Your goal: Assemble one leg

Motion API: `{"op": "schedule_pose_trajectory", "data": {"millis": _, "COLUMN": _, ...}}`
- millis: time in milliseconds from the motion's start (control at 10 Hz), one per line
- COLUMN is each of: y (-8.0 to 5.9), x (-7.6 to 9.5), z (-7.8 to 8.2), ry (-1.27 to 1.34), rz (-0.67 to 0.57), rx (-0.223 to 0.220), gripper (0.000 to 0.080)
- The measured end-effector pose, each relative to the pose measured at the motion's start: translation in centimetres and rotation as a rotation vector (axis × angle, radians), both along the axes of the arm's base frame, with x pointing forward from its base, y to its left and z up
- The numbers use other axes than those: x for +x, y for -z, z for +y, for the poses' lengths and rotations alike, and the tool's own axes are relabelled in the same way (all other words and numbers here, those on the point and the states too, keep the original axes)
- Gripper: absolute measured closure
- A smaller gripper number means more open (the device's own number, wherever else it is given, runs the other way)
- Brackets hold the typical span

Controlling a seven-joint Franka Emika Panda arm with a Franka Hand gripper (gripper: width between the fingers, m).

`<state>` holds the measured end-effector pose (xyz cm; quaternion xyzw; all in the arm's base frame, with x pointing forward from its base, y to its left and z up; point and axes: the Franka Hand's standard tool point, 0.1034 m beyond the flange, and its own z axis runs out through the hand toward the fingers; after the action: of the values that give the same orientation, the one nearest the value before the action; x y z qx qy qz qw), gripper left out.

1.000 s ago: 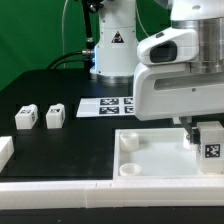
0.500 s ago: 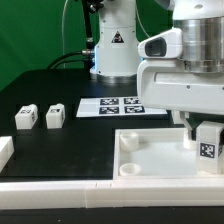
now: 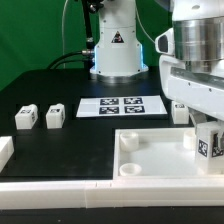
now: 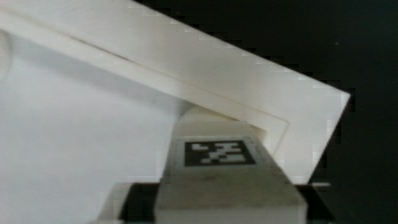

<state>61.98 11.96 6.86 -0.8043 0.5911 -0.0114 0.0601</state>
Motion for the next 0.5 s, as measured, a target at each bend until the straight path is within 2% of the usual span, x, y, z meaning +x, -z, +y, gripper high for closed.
{"op": "schedule_pose_trajectory", "data": {"millis": 300, "y": 0.00, "x": 0.11, "z": -0.07, "ry": 0.272, "rz": 0.008, "rx": 0.050, "gripper": 0.0508}}
{"op": "schedule_pose_trajectory", "data": {"millis": 500, "y": 0.01, "x": 0.10, "z": -0.05, "ry": 0.267, "rz": 0.008, "rx": 0.050, "gripper": 0.0507}}
